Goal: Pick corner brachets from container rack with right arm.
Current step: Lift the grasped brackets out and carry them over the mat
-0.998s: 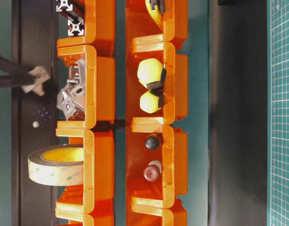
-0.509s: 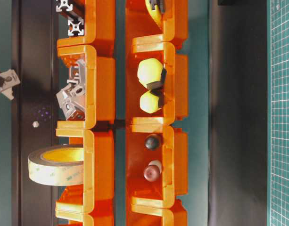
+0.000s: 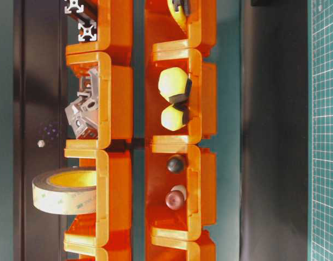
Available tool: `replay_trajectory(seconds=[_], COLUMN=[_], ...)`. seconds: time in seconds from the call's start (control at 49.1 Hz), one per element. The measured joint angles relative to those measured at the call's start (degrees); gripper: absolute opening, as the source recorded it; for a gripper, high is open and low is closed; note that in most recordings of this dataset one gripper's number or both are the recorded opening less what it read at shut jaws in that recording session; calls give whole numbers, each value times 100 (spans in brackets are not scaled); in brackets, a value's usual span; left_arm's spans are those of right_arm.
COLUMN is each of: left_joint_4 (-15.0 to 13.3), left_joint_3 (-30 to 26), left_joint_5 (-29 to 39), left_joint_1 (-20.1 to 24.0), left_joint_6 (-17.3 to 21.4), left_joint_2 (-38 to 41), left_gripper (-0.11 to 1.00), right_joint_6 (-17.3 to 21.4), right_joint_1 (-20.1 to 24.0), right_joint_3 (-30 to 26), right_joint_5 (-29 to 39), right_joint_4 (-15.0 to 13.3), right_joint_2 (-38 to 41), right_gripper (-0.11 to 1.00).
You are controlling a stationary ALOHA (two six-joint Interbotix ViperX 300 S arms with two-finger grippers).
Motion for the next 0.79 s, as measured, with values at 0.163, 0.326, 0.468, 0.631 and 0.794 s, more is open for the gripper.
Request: replay_trajectory(seconds=[0.163, 0.326, 0.468, 0.631, 0.794], left_joint_4=[9, 0, 9, 0, 9], left_joint_3=[0, -62, -123, -141, -141], left_joint_5=[-9, -62, -62, -70, -97], left_joint_1=[0, 0, 0, 0, -44], left_joint_6=[0, 0, 9, 0, 9], left_joint_2=[-35, -167, -255, -290, -290], left_gripper=[0, 0, 0, 0, 0], right_joint_6=[475, 958, 1310, 1494, 1494], right_joint_1=[501, 905, 1116, 1187, 1178], right_joint_3=[1037, 2180, 2979, 3533, 3735], right_joint_5=[-448, -1380, -2382, -3103, -3419], right_joint_4=[0, 0, 0, 0, -9], right_joint_2=[-422, -721, -861, -791, -448], right_gripper=[50, 50, 50, 50, 50])
